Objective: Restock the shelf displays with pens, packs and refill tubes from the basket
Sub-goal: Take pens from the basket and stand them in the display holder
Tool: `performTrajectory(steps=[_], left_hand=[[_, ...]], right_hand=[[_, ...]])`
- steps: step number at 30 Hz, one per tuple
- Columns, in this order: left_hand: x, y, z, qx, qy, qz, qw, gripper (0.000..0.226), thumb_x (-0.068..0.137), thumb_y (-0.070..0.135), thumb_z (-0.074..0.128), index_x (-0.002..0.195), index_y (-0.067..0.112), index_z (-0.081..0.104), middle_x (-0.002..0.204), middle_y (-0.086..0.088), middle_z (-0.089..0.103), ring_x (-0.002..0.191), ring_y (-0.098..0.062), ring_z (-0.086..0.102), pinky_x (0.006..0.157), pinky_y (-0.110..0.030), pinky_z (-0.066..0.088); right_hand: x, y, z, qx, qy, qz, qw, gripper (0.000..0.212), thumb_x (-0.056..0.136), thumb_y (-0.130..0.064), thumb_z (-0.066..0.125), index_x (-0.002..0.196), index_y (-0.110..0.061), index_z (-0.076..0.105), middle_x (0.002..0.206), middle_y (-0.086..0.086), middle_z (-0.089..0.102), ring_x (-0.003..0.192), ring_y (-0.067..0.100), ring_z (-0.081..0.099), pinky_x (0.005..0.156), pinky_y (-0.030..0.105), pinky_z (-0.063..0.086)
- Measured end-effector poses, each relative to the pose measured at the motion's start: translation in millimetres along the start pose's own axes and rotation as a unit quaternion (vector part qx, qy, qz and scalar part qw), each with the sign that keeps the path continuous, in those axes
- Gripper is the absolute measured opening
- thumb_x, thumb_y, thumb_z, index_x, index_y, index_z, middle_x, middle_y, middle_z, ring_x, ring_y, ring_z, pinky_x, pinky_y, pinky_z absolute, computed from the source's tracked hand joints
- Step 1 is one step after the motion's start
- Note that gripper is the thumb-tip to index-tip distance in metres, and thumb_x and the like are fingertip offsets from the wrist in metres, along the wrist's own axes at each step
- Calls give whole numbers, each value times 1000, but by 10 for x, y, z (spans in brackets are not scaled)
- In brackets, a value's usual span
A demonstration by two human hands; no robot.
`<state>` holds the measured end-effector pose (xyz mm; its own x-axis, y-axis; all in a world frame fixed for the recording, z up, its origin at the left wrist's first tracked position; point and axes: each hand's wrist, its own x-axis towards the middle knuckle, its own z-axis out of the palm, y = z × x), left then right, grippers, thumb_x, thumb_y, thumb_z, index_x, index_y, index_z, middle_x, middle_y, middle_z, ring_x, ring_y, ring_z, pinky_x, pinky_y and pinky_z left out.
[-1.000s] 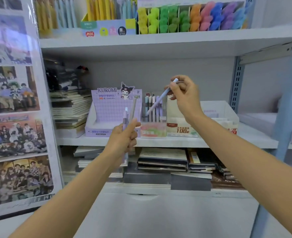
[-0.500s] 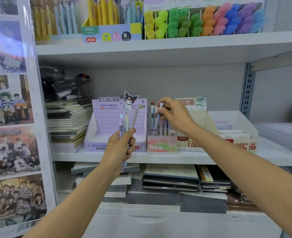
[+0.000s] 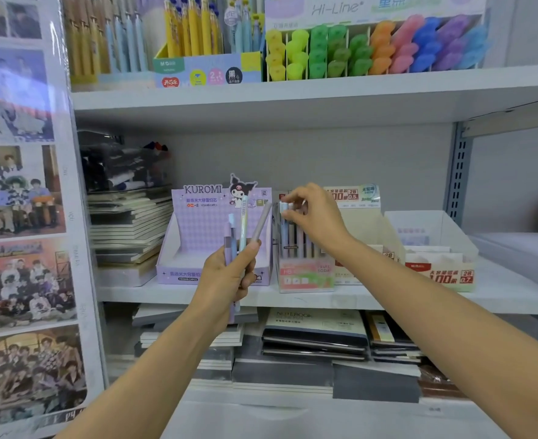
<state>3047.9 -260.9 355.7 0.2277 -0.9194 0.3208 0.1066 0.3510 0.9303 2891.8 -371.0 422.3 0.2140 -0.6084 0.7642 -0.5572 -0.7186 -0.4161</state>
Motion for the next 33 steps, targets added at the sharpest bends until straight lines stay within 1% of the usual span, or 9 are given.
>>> performTrajectory(steps=[4, 6, 10, 15, 19, 24, 27, 30, 33], left_hand=[[-43, 4, -15, 5, -10, -6, 1000, 47, 85, 36, 69, 115, 0, 62, 62, 6, 50, 46, -7, 36, 36, -15, 28], [-60, 5, -7, 6, -16, -12, 1000, 47, 85, 34, 69, 114, -2, 61, 61, 5, 50, 46, -8, 36, 36, -16, 27], [-90, 38, 40, 10, -35, -20, 999, 26, 83, 31, 72, 94, 9, 67, 63, 2, 52, 44, -9, 36, 35, -16, 27], [-139, 102, 76, -56, -35, 1, 998, 18, 79, 11, 72, 97, 13, 71, 54, 7, 49, 41, -5, 32, 33, -15, 23], [-201, 138, 148, -96, 10, 18, 995, 7, 79, 16, 74, 84, 21, 75, 58, 4, 39, 41, -6, 26, 35, -17, 20], [-322, 155, 293, -95, 24, 14, 995, 6, 80, 20, 75, 86, 18, 75, 57, 2, 32, 41, -7, 21, 35, -17, 19], [-341, 196, 345, -53, 21, 22, 998, 14, 82, 18, 73, 94, 11, 73, 49, 4, 34, 41, -9, 20, 35, -18, 19], [-355, 223, 406, 13, 9, 27, 1000, 6, 82, 18, 74, 83, 13, 72, 42, 7, 35, 39, -9, 21, 35, -18, 22], [-361, 230, 459, 45, -5, 33, 998, 11, 82, 15, 74, 75, 13, 66, 39, 10, 36, 36, -7, 23, 35, -18, 23]], right_hand=[[-26, -71, -58, -26, -16, 20, 999, 27, 93, -29, 61, 117, -18, 68, 106, 0, 58, 91, 13, 54, 84, 29, 46], [-80, -144, -160, 68, -16, -9, 997, 34, 95, -33, 57, 126, -18, 63, 109, -2, 61, 91, 11, 59, 80, 21, 48], [-252, -213, -319, 242, -178, 1, 954, 21, 90, -18, 66, 110, -12, 72, 92, 1, 73, 79, 7, 68, 67, 15, 52], [-465, -96, -530, 298, -151, 32, 942, 18, 85, -10, 70, 103, -6, 73, 86, 6, 74, 73, 14, 69, 70, 20, 56], [-717, -83, -540, 285, -267, 34, 920, 14, 89, -11, 66, 101, -7, 71, 75, -1, 69, 67, 14, 65, 65, 23, 55], [-870, -118, -565, 312, -334, 41, 889, 16, 91, -15, 65, 102, -3, 66, 93, 19, 69, 80, 26, 71, 73, 31, 58], [-831, -191, -585, 301, -245, 34, 921, 17, 93, -20, 62, 98, -5, 68, 82, 6, 71, 73, 18, 68, 65, 27, 56], [-722, -298, -591, 315, -130, 24, 940, 12, 91, -20, 64, 98, -12, 69, 81, 1, 69, 71, 16, 64, 60, 23, 53], [-665, -392, -575, 273, -144, 0, 951, 14, 89, -19, 68, 96, -8, 73, 87, 8, 72, 76, 11, 67, 68, 18, 53]])
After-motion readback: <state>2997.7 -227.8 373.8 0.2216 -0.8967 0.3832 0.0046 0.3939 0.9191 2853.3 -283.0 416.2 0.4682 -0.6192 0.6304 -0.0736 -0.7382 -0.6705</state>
